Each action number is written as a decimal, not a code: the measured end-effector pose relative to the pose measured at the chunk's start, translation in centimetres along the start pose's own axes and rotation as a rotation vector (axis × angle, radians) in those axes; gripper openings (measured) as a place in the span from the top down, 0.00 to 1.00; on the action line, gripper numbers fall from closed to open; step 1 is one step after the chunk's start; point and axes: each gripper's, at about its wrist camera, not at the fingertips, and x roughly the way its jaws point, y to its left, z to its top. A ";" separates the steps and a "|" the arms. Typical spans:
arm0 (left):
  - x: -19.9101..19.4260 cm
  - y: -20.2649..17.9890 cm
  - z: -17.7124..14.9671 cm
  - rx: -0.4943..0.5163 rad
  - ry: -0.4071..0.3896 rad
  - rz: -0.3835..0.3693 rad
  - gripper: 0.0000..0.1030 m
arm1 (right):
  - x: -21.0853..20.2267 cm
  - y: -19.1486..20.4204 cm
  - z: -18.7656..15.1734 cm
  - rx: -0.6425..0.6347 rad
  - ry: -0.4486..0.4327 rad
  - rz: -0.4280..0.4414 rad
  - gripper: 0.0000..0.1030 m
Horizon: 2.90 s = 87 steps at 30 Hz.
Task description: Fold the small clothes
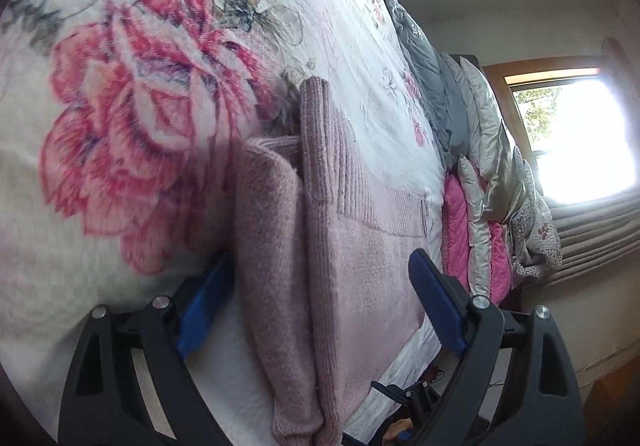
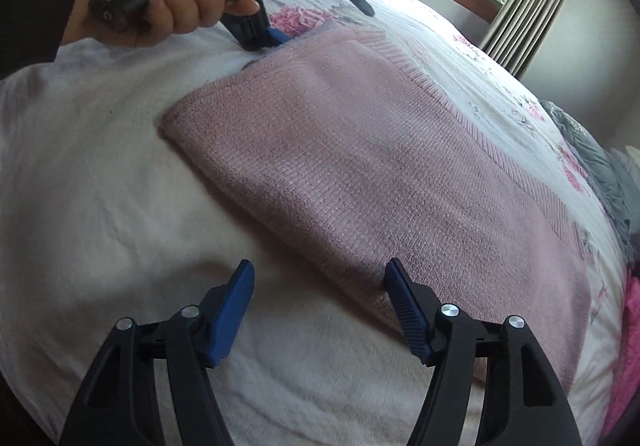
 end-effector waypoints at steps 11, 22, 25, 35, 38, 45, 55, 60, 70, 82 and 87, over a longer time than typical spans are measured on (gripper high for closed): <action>1.6 2.8 2.7 -0.041 0.054 -0.046 0.67 | 2.4 2.1 3.6 -0.052 -0.084 -0.075 0.35; 4.1 2.3 4.0 0.007 0.101 -0.123 0.73 | 3.2 2.0 6.7 0.018 -0.146 -0.098 0.35; 4.7 2.7 4.2 0.010 0.106 -0.135 0.75 | 3.5 1.8 7.4 0.050 -0.151 -0.100 0.35; 4.4 3.5 3.5 0.033 0.087 -0.146 0.76 | 4.6 1.7 8.5 0.111 -0.157 -0.106 0.37; 4.5 3.5 3.1 0.035 0.082 -0.142 0.76 | 4.9 1.8 8.6 0.116 -0.154 -0.103 0.39; 4.7 3.2 2.7 0.021 0.073 -0.122 0.77 | 5.2 1.9 8.7 0.143 -0.136 -0.102 0.40; 4.5 1.7 2.7 -0.063 0.083 -0.028 0.78 | 4.2 1.8 8.9 0.176 -0.114 -0.065 0.67; 3.7 -0.4 3.0 -0.073 0.081 0.073 0.79 | 3.2 1.0 8.7 0.201 -0.108 -0.046 0.81; 2.3 -8.5 3.8 -0.030 0.076 0.231 0.80 | -1.2 -2.2 8.1 0.341 -0.174 0.008 0.85; 4.4 -19.1 3.0 0.038 0.049 0.438 0.80 | -6.5 -9.9 4.5 0.559 -0.261 0.067 0.88; 6.3 -22.5 2.2 0.063 0.042 0.521 0.80 | -7.8 -12.3 2.5 0.624 -0.273 0.080 0.88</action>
